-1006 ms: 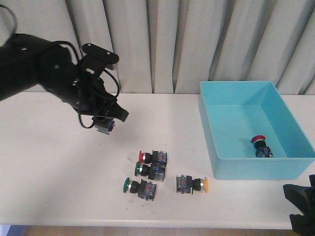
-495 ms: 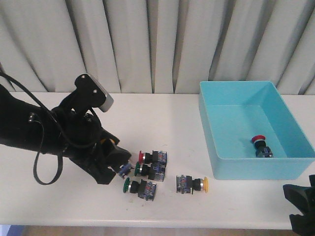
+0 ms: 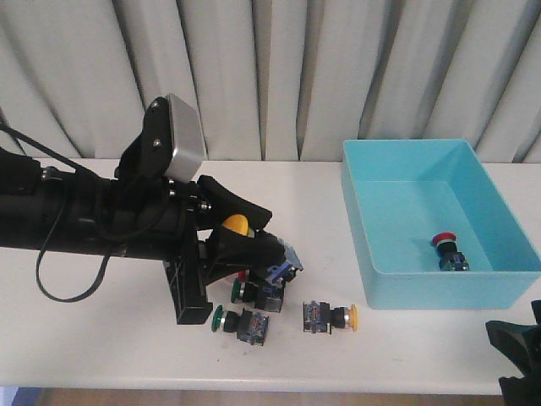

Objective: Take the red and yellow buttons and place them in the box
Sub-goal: 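Lift the yellow button with the left gripper toward the right gripper, then grasp the yellow button with the right gripper and release the left gripper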

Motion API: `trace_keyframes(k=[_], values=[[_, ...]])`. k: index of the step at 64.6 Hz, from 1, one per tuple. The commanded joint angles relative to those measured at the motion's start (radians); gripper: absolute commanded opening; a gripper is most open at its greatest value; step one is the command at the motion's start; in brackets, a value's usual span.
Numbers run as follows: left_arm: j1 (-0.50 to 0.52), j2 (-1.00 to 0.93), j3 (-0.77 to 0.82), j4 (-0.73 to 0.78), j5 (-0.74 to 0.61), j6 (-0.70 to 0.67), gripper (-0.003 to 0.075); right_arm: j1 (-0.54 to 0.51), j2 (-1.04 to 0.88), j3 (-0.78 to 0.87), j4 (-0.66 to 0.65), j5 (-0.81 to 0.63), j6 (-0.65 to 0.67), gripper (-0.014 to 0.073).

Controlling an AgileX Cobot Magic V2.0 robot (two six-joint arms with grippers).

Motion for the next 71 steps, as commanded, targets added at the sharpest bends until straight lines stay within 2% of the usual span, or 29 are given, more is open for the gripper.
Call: trace_keyframes(k=[1,12,31,38,47,59,71], values=[[-0.003,-0.034,-0.023,-0.116,0.005,0.026,0.0146,-0.001,0.006,-0.024,0.007,-0.082,-0.068,0.0460],[-0.003,-0.034,-0.023,-0.133,0.005,0.026,0.0146,-0.001,0.062,-0.027,0.132,-0.158,-0.263,0.0577],[-0.003,-0.034,-0.023,-0.190,0.005,0.025,0.0146,0.003,0.318,-0.134,0.471,-0.257,-0.759,0.0586],[-0.003,-0.034,-0.023,-0.190,0.005,0.023,0.0146,0.055,0.384,-0.183,0.588,-0.297,-0.949,0.0586],[-0.003,-0.034,-0.023,-0.190,0.005,0.017,0.0146,0.181,0.446,-0.205,0.701,-0.412,-1.155,0.0586],[-0.003,-0.034,-0.023,-0.192,0.005,0.016,0.0146,0.334,0.491,-0.204,0.730,-0.602,-1.224,0.0583],[-0.003,-0.034,-0.023,-0.217,0.005,0.016,0.0146,0.396,0.514,-0.204,0.730,-0.706,-1.224,0.0577]])
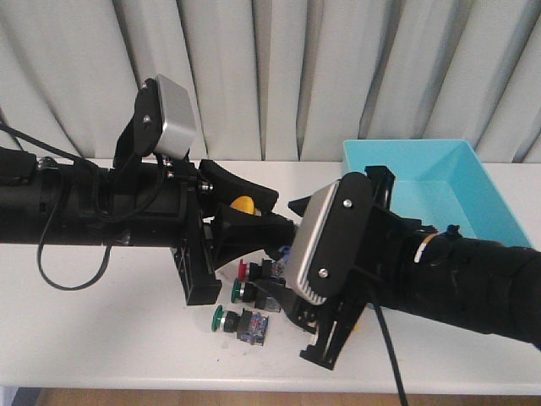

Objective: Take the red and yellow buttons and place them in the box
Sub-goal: 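Grasp the yellow button with the right gripper and release the left gripper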

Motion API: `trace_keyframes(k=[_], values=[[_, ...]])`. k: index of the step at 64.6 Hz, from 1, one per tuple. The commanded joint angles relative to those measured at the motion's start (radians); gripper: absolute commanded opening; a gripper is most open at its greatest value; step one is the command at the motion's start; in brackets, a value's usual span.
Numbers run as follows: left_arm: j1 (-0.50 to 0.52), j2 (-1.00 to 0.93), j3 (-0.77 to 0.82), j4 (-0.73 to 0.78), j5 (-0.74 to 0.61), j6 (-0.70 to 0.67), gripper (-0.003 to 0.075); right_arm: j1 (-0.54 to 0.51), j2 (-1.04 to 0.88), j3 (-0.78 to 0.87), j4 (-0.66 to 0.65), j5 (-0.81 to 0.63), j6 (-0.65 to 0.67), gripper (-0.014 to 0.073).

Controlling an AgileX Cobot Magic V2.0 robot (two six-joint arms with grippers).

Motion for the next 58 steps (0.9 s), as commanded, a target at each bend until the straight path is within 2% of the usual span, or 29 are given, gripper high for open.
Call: trace_keyframes(k=[1,13,38,52,58], values=[[-0.003,-0.034,-0.023,-0.094,0.010,-0.008,0.0146,0.019,-0.012,-0.033,0.015,-0.099,-0.012,0.0575],[-0.003,-0.034,-0.023,-0.090,0.010,-0.008,0.0146,0.018,-0.012,-0.033,0.015,-0.099,-0.010,0.0503],[-0.003,-0.034,-0.023,-0.090,0.005,-0.008,0.0146,0.018,-0.012,-0.033,0.015,-0.087,-0.010,0.0234],[-0.003,-0.034,-0.023,-0.090,0.002,-0.008,0.0151,0.018,-0.012,-0.033,0.015,-0.087,-0.010,0.0209],[-0.003,-0.034,-0.023,-0.089,0.002,-0.008,0.0200,0.018,-0.012,-0.033,0.015,-0.087,-0.010,0.0209]])
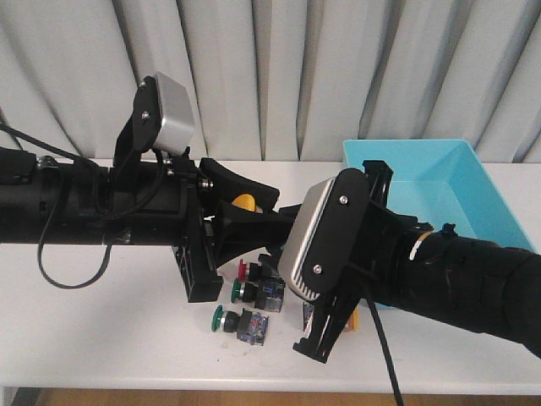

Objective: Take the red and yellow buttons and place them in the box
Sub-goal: 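Grasp the yellow button with the right gripper and release the left gripper, then carry the yellow button with the right gripper and place it in the box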

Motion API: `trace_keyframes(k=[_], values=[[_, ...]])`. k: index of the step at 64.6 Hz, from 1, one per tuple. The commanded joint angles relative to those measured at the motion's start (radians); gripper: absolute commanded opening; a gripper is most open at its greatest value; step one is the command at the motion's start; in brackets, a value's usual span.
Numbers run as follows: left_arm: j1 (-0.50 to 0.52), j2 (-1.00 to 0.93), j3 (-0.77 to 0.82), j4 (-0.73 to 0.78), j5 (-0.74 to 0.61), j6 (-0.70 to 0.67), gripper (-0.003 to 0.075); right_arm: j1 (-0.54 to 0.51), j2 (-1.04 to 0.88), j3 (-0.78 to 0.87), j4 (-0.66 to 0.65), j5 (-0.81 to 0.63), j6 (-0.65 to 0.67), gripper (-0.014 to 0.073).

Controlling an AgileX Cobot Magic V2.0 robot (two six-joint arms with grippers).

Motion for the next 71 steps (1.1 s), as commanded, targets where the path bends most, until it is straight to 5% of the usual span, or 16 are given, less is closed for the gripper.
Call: trace_keyframes(k=[1,15,24,49,71], values=[[-0.003,-0.034,-0.023,-0.073,0.001,-0.003,0.0213,0.000,-0.017,-0.033,0.008,-0.040,-0.006,0.0209],[-0.003,-0.035,-0.023,-0.068,0.004,-0.001,0.0501,0.000,-0.017,-0.033,0.008,-0.039,-0.004,0.0209],[-0.003,-0.035,-0.023,-0.066,0.002,-0.001,0.0606,0.000,-0.017,-0.033,0.008,-0.039,-0.004,0.0209],[-0.003,-0.037,-0.023,-0.063,-0.025,-0.001,0.0575,-0.028,-0.021,-0.033,0.003,-0.039,-0.004,0.0209],[-0.003,-0.037,-0.023,-0.062,-0.057,-0.001,0.0566,-0.334,-0.021,-0.033,0.004,0.033,0.028,0.0218]])
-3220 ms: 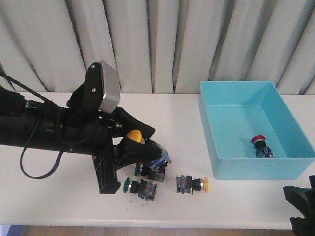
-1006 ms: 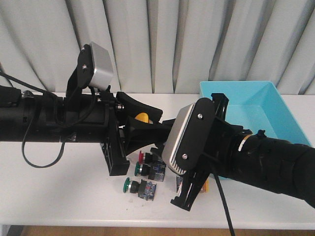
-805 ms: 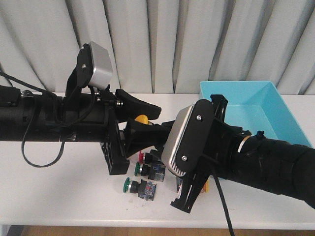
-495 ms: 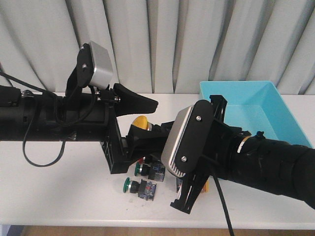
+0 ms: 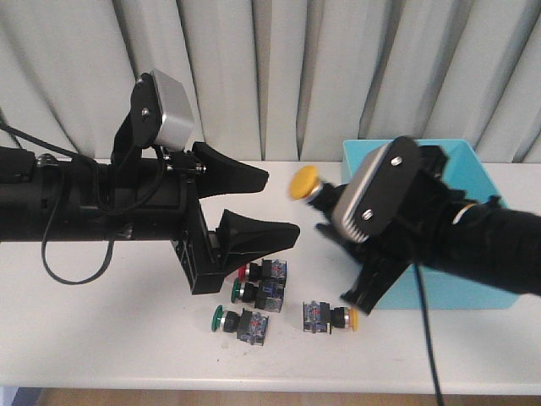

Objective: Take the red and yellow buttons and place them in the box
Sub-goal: 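Carry the yellow button with the right gripper and place it in the box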

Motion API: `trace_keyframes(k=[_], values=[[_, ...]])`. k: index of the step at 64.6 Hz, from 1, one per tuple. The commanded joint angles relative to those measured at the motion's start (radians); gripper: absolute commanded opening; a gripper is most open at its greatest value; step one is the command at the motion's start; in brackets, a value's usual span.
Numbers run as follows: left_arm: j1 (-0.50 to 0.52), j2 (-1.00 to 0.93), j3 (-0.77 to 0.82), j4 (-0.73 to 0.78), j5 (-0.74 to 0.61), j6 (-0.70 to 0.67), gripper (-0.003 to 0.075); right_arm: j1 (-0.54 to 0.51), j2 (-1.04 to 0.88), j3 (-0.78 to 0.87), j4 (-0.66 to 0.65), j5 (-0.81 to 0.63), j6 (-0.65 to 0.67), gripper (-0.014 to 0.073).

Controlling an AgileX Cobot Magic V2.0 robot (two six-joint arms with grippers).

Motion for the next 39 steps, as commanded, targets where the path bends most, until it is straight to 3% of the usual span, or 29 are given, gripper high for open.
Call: trace_keyframes(k=[1,10,20,39], values=[[-0.003,-0.037,-0.023,-0.061,-0.016,-0.001,0.0566,-0.105,-0.021,-0.033,0.004,-0.032,0.030,0.0218],[-0.003,-0.037,-0.023,-0.061,-0.056,-0.001,0.0566,-0.255,-0.018,-0.039,0.011,-0.028,0.197,0.0225],[-0.003,-0.037,-0.023,-0.061,-0.084,-0.001,0.0566,-0.405,0.057,-0.122,-0.020,0.161,0.394,0.0231],[-0.003,-0.036,-0.023,-0.061,-0.084,-0.001,0.0566,-0.444,0.351,-0.376,-0.340,0.470,0.823,0.0237]])
